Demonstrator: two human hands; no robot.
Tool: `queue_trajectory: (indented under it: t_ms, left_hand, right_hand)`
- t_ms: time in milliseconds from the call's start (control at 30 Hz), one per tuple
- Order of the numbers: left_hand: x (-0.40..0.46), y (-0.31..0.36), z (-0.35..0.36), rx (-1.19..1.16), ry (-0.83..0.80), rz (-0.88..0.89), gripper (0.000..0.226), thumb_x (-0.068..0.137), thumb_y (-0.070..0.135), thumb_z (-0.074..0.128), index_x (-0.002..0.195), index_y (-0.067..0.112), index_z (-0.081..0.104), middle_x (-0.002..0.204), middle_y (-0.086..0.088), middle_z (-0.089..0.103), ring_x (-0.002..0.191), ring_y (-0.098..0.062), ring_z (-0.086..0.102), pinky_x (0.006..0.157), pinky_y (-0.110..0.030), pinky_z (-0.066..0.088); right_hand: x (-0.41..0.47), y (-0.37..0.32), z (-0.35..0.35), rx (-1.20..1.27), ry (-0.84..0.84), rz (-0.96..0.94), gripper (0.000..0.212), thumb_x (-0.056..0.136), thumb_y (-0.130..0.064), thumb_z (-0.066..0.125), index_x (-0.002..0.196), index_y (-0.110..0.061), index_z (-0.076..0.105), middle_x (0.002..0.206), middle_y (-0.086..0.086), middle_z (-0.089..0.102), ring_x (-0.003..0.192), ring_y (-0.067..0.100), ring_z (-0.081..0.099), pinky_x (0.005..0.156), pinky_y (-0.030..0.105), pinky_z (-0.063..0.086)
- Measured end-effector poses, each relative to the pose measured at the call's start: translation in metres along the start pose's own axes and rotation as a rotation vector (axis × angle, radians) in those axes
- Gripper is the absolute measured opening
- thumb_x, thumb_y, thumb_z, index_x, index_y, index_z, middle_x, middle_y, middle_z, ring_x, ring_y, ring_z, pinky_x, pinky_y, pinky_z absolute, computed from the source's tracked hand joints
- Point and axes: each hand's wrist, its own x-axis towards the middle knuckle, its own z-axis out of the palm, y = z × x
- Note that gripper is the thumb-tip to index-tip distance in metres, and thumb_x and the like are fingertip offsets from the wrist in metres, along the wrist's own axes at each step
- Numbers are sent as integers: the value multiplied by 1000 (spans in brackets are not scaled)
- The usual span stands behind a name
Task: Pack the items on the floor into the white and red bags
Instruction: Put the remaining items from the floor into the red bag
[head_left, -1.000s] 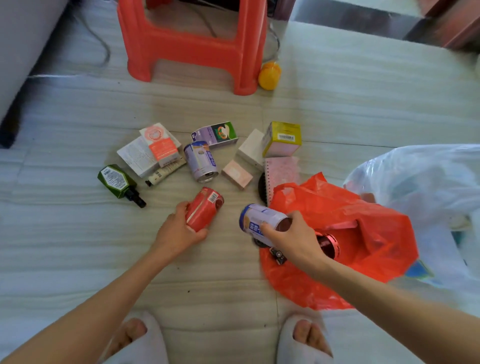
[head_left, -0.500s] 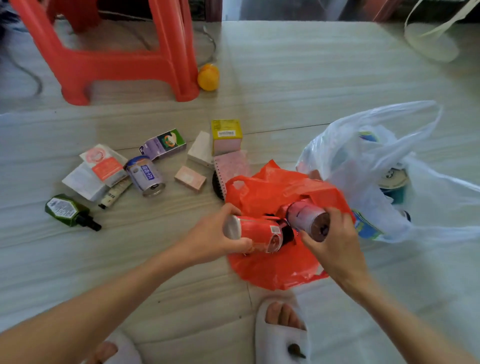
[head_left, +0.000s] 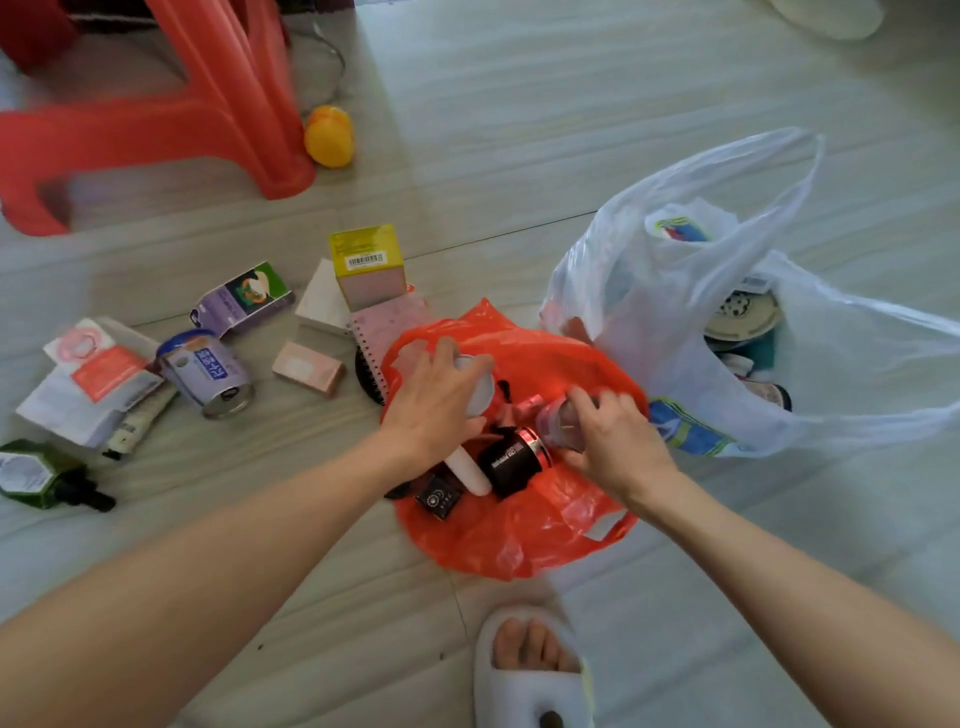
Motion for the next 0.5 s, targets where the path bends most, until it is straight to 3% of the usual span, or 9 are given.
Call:
queue_trajectory:
  t_ms: [200, 433, 500]
  left_hand:
    - [15, 13, 2, -27, 42, -17, 62, 82, 24, 63, 135, 19, 32, 132, -13, 34, 114, -34, 40, 90, -41, 40]
    - [7, 9, -2, 85, 45, -23, 66, 81, 26, 64, 138, 18, 31, 133, -14, 38, 114, -36, 42, 94, -45, 40]
    - [4, 12, -1, 109, 51, 8, 66, 81, 25, 63, 138, 19, 31, 134, -13, 36, 115, -34, 40, 95, -40, 38]
  right_hand:
    - [8, 5, 3, -36, -114, -13, 66, 82, -27, 65, 137, -16, 30, 125, 14, 44, 114, 31, 45, 87, 39, 45]
    - [6, 7, 6, 0, -101, -29, 62, 85, -18, 59, 139, -17, 28, 129, 14, 41, 113, 32, 45, 88, 40, 46]
    - [8, 6, 6, 1, -98, -37, 61, 86, -16, 57, 139, -18, 28, 130, 13, 41, 112, 31, 45, 86, 40, 47]
